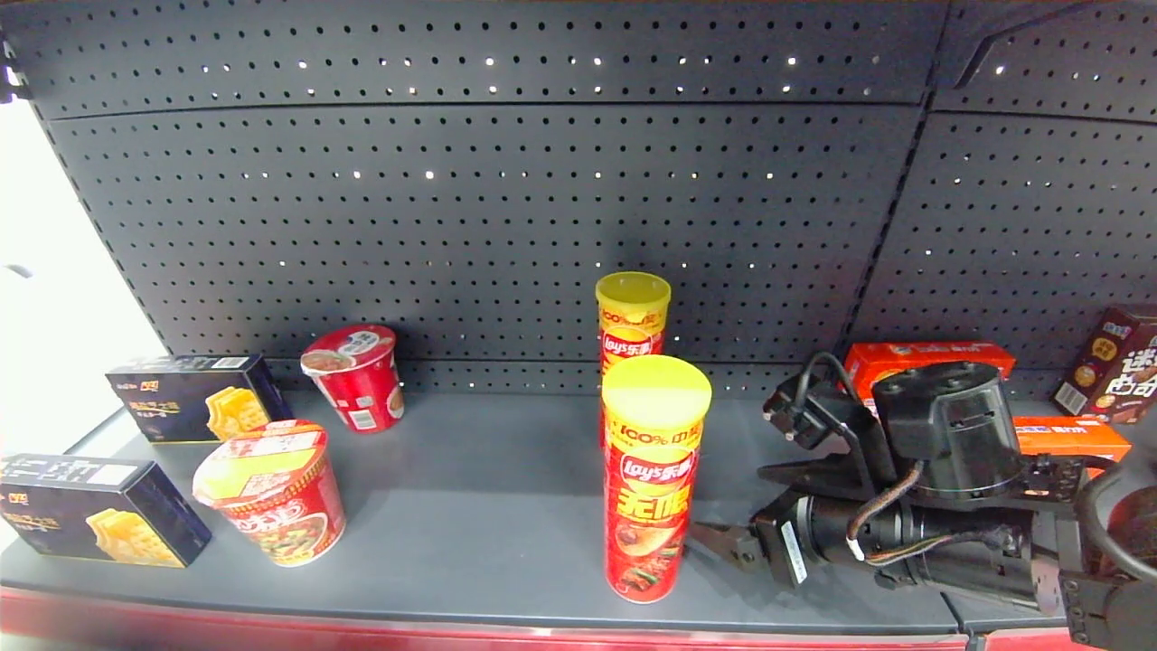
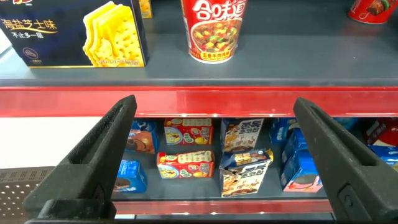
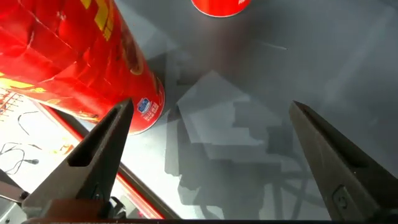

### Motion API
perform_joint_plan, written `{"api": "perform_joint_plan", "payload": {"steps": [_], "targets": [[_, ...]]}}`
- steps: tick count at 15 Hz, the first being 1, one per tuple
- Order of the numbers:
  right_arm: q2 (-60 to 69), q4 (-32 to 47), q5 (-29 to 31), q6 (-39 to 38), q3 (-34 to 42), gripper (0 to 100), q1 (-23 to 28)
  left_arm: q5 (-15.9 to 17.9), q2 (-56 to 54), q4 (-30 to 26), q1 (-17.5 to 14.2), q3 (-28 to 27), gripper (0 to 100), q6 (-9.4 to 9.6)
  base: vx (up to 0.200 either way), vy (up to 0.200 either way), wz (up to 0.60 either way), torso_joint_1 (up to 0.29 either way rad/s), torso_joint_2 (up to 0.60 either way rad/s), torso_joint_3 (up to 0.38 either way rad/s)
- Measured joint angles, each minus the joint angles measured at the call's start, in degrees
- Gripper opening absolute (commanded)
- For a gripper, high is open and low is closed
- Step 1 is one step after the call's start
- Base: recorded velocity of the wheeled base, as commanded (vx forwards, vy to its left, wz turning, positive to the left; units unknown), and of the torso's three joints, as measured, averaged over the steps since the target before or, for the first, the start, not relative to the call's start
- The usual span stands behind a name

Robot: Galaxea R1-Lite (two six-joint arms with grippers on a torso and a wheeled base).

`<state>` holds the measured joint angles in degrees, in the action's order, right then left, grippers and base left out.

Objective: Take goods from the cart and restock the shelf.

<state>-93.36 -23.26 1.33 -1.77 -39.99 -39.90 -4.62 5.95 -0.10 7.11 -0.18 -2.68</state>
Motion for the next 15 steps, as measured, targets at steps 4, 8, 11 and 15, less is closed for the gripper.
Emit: {"api": "perform_joint_plan", "payload": {"steps": [4,8,11,15], "targets": [[-0.74,0.0,0.0,0.0,-0.91,100,-0.26,-0.02,0.0,0.0,0.0,-0.02,100,-0.02,0.0,0.0,0.0,0.0,0.0,0.0],[-1.0,-0.02,0.28,-0.04,-0.89,100,-1.0,-0.09,0.02,0.1,0.0,-0.02,100,-0.05,0.0,0.0,0.0,0.0,0.0,0.0],[-0.52,-0.13,0.2,-0.12,0.74,100,-0.95,-0.24,0.02,0.15,0.0,0.09,100,-0.27,0.0,0.0,0.0,0.0,0.0,0.0],[0.33,-6.13,0.44,-0.04,2.61,100,-0.17,-0.3,0.02,0.17,0.0,0.18,100,-0.29,0.0,0.0,0.0,0.0,0.0,0.0]]}}
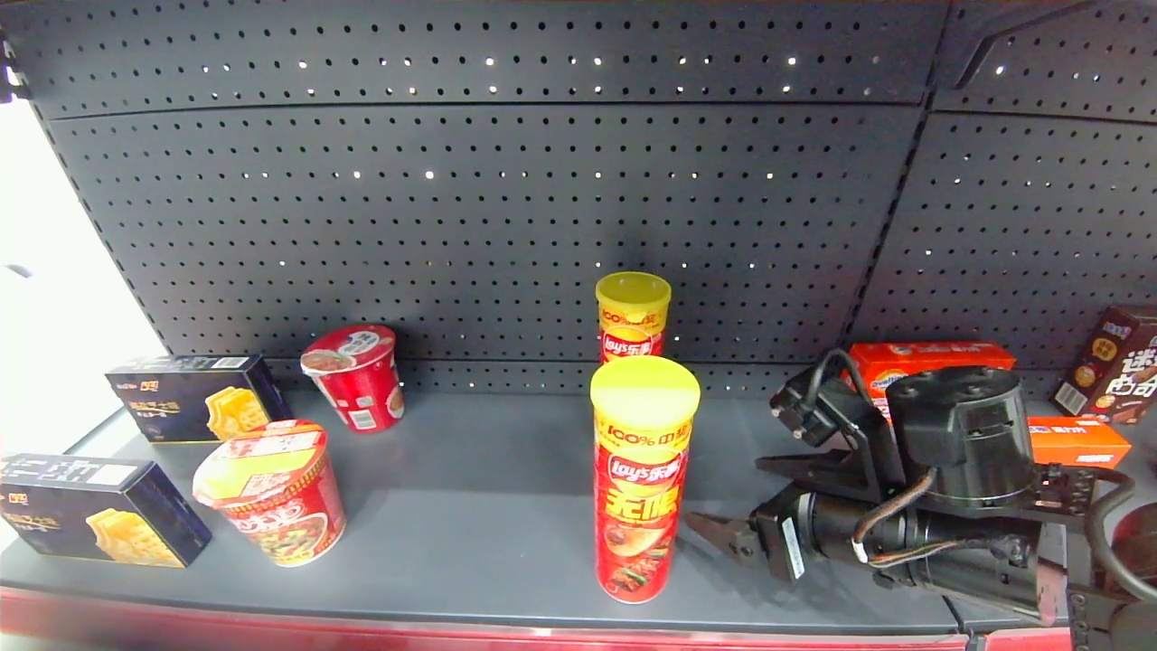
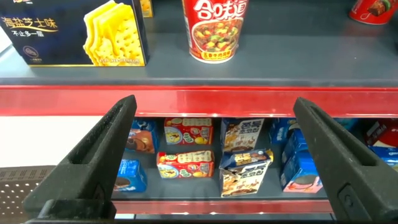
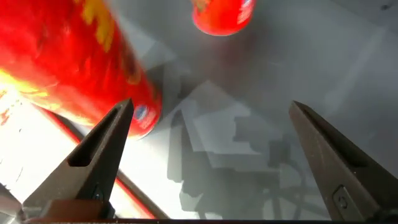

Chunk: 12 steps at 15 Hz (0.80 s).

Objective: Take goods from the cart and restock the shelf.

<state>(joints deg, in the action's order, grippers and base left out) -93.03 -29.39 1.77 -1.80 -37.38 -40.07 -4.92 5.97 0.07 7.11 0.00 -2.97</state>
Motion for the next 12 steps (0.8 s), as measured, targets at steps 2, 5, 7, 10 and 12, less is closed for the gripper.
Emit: {"api": "perform_joint_plan", "payload": {"steps": [2,5,7,10,12], "targets": [[1.02,0.09,-0.22,0.02,0.8,100,0.61,0.02,0.0,0.0,0.0,0.0,100,0.0,0.0,0.0,0.0,0.0,0.0,0.0],[2.27,-0.11,-0.32,-0.09,1.57,100,2.18,-0.05,0.0,0.0,0.0,0.0,100,0.0,0.0,0.0,0.0,0.0,0.0,0.0],[3.04,-0.33,-0.35,-0.18,2.38,100,2.45,-0.07,0.0,0.0,0.0,0.0,100,0.0,0.0,0.0,0.0,0.0,0.0,0.0],[5.22,-1.18,-0.35,-0.29,3.29,100,2.65,-0.07,0.0,0.0,0.0,0.0,100,0.0,0.0,0.0,0.0,0.0,0.0,0.0],[8.24,-1.43,-0.33,-0.24,3.43,100,3.02,-0.05,0.0,0.0,0.0,0.0,100,0.0,0.0,0.0,0.0,0.0,0.0,0.0]]}}
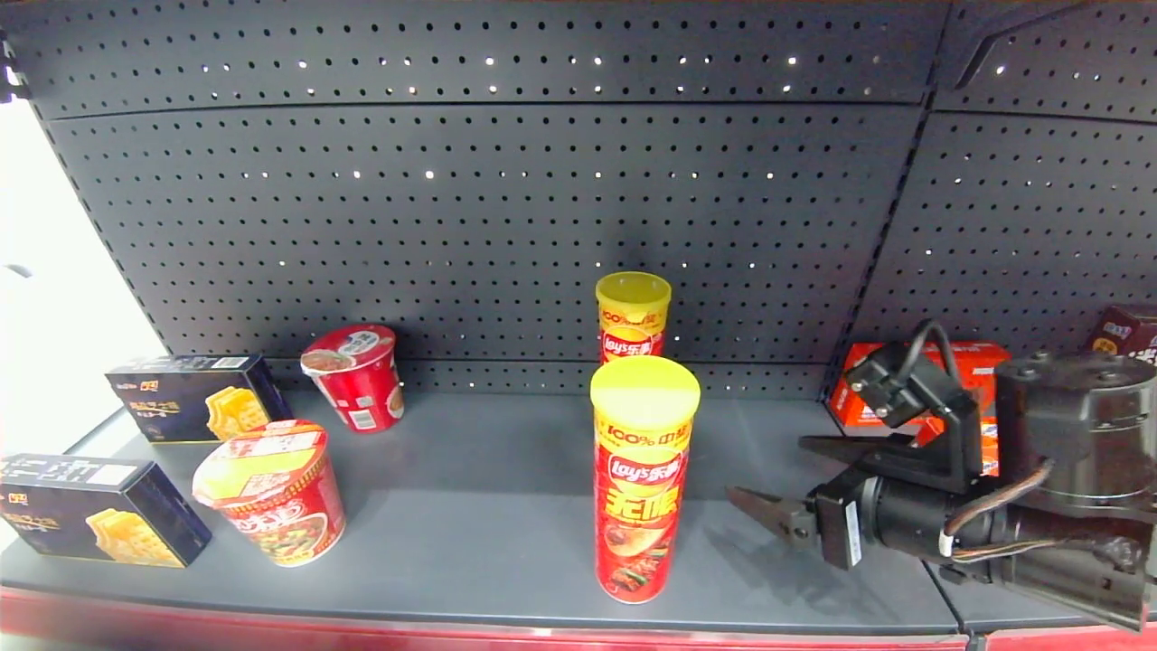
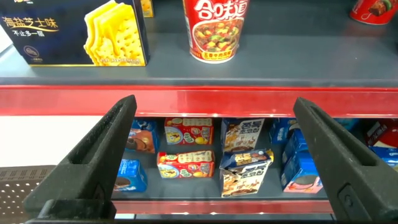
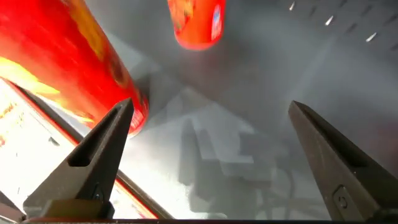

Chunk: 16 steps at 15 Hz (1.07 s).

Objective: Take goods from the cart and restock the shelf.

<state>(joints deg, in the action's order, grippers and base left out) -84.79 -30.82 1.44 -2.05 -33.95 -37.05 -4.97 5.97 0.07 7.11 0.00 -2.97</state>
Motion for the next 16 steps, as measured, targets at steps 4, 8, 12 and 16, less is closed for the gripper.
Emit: {"api": "perform_joint_plan", "payload": {"steps": [4,8,12,16], "targets": [[12.11,0.57,-0.05,0.09,2.47,100,5.52,0.0,0.0,0.0,0.0,0.0,100,0.0,0.0,0.0,0.0,0.0,0.0,0.0],[32.33,5.28,-0.02,0.0,8.96,100,17.59,0.05,0.0,0.0,0.05,0.0,100,0.0,0.0,0.0,0.0,0.0,0.0,0.0],[56.81,24.81,0.45,-0.02,13.29,100,30.77,0.05,0.0,0.0,0.39,-0.05,100,0.0,0.0,0.0,0.0,0.0,0.0,0.0],[78.04,45.57,1.02,0.13,17.55,100,35.89,0.05,0.0,0.0,0.46,0.0,100,0.0,0.0,0.0,0.0,0.0,0.0,0.0]]}}
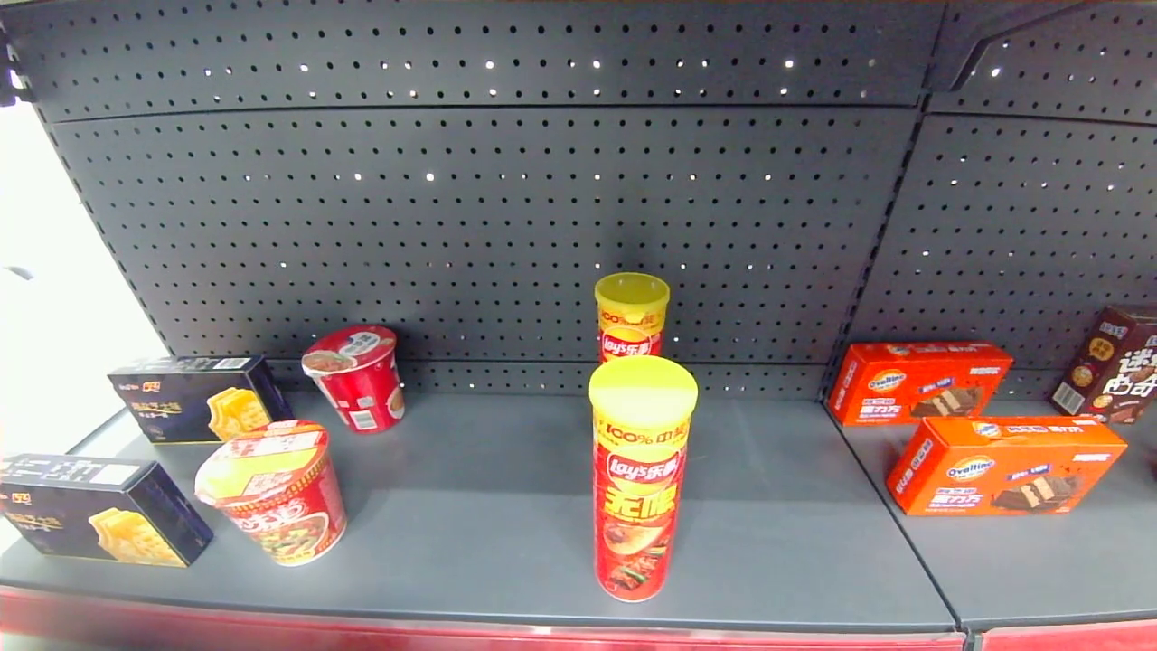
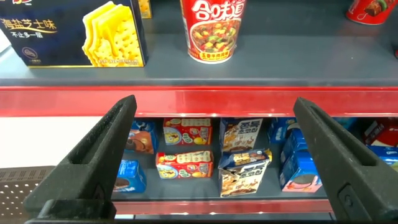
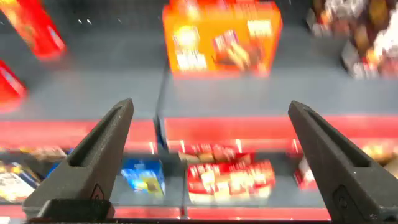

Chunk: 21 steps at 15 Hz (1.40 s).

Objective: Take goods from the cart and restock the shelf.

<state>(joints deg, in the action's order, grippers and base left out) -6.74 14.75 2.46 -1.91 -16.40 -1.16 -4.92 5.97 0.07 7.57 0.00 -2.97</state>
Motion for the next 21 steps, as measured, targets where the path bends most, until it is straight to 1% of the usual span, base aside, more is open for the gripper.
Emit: {"api": "perform_joint_plan", "payload": {"steps": [2,3,4,5,7,8,9,10,12,13,14,15,16,17,18,19,21], "targets": [[3.8,-7.12,0.38,0.37,7.69,100,0.72,0.02,0.0,0.0,0.0,0.0,100,0.0,0.0,0.0,0.0,0.0,0.0,0.0],[4.84,-12.7,0.66,0.69,10.67,100,0.87,0.09,0.0,0.0,0.0,0.0,100,0.05,0.0,0.0,0.0,0.0,0.0,0.0],[5.6,-16.01,1.1,0.91,12.92,100,0.98,0.06,0.0,0.0,0.0,0.0,100,0.07,0.0,0.0,0.0,0.0,0.0,0.0],[6.08,-15.98,1.45,0.85,14.23,100,1.02,0.11,0.0,0.0,0.02,0.0,100,0.09,0.0,0.0,0.0,0.0,0.0,0.0],[6.56,-15.79,6.38,-0.09,15.13,100,1.06,0.39,0.0,0.0,0.0,0.0,100,0.18,0.0,0.0,0.0,0.0,0.0,0.0],[6.67,-15.32,8.53,0.59,15.17,100,1.08,0.41,0.0,0.0,0.0,0.0,100,0.18,0.0,0.0,0.0,0.0,0.0,0.0],[6.74,-15.15,9.52,2.93,15.17,100,1.08,0.37,0.0,0.0,0.0,0.0,100,0.16,0.0,0.0,0.0,0.0,0.0,0.0],[6.77,-15.21,7.19,4.02,15.21,100,1.08,0.37,0.0,0.0,0.0,0.0,100,0.11,0.0,0.0,0.0,0.0,0.0,0.0],[6.81,-14.99,-5.9,3.61,15.21,100,1.08,0.39,0.0,0.0,0.04,0.0,100,0.18,0.0,0.0,0.0,0.0,0.0,0.0],[6.81,-14.64,-7.77,2.65,15.06,100,1.08,0.39,0.0,0.0,0.3,-0.05,100,0.18,0.0,0.0,0.0,0.0,0.0,0.0],[6.84,-14.4,-4.73,2.16,14.95,100,1.08,0.39,0.0,0.0,0.41,-0.05,100,0.18,0.0,0.0,0.0,0.0,0.0,0.0],[6.84,-14.37,1.12,1.96,14.86,100,1.08,0.37,0.0,0.0,0.44,-0.05,100,0.24,0.0,0.0,0.0,0.0,0.0,0.0],[6.84,-14.7,5.66,2.82,14.86,100,1.11,0.83,0.0,0.0,0.48,-0.05,100,0.51,0.0,0.0,0.0,0.0,0.0,0.0],[6.84,-15.04,5.85,3.66,14.88,100,1.11,2.06,0.0,0.0,0.52,-0.05,100,1.04,0.0,0.0,0.0,0.0,0.0,0.0],[6.84,-15.08,2.0,4.32,14.97,100,1.11,4.04,0.0,0.0,0.52,-0.02,100,2.44,0.0,0.0,0.0,0.0,0.0,0.0],[6.84,-15.04,-0.66,4.75,15.02,100,1.08,4.72,0.0,-0.02,0.52,-0.02,100,3.11,0.0,0.0,0.0,0.0,0.0,0.0],[6.84,-15.1,-1.34,4.82,15.06,100,1.06,4.41,0.0,-0.21,0.41,0.0,100,3.08,0.0,0.0,0.0,0.0,0.0,0.0]]}}
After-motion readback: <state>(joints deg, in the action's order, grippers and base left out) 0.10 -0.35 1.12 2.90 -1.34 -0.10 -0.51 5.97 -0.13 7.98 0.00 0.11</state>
